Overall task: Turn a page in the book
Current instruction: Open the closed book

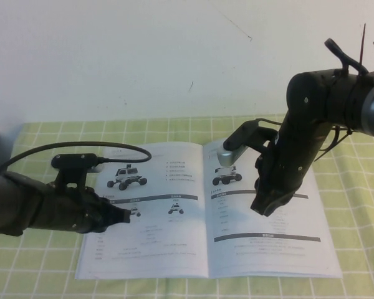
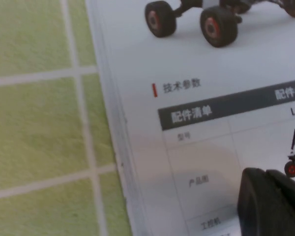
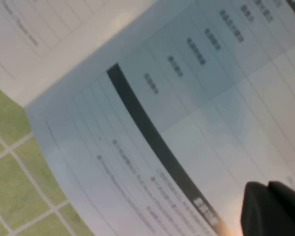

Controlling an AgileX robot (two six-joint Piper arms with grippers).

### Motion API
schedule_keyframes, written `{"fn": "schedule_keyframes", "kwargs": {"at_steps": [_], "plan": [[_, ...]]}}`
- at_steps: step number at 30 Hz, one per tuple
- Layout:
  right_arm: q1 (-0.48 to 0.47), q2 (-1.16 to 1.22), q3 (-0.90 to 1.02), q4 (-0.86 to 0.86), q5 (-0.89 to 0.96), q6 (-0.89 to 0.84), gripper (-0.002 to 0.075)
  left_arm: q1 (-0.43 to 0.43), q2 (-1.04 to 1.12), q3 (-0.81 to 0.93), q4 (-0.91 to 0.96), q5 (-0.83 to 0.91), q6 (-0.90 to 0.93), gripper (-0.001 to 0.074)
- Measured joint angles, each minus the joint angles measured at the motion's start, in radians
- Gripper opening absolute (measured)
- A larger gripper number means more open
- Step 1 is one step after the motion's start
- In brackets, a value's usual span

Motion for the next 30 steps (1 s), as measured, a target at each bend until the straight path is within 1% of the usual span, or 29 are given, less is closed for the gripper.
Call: {"fn": "schedule_keyframes", "kwargs": {"at_steps": [4,9,12,16,20,24,30], "plan": [[0.0,0.0,0.0,0.022,0.0,-0.012,-0.0003,-0.046,-0.022,0.009,0.108,0.006,-0.083,-0.0004],[0.0,0.0,0.0,0.042,-0.011,-0.032,-0.0003,-0.107,-0.071,0.027,0.161,-0.026,-0.133,-0.0004],[0.0,0.0,0.0,0.044,-0.045,-0.043,-0.0003,-0.114,-0.131,0.041,0.174,-0.046,-0.141,-0.0004],[0.0,-0.021,0.002,0.061,-0.102,-0.057,-0.0003,-0.114,-0.265,0.042,0.175,-0.14,-0.143,-0.0004],[0.0,-0.116,0.009,0.151,-0.179,-0.121,-0.0003,-0.114,-0.41,0.042,0.175,-0.25,-0.145,-0.0004],[0.0,-0.259,0.043,0.271,-0.286,-0.205,-0.0003,-0.114,-0.562,0.045,0.171,-0.307,-0.148,-0.0004],[0.0,-0.478,0.254,0.504,-0.448,-0.394,-0.0003,-0.114,-0.781,0.09,0.155,-0.302,-0.148,-0.0004]]}}
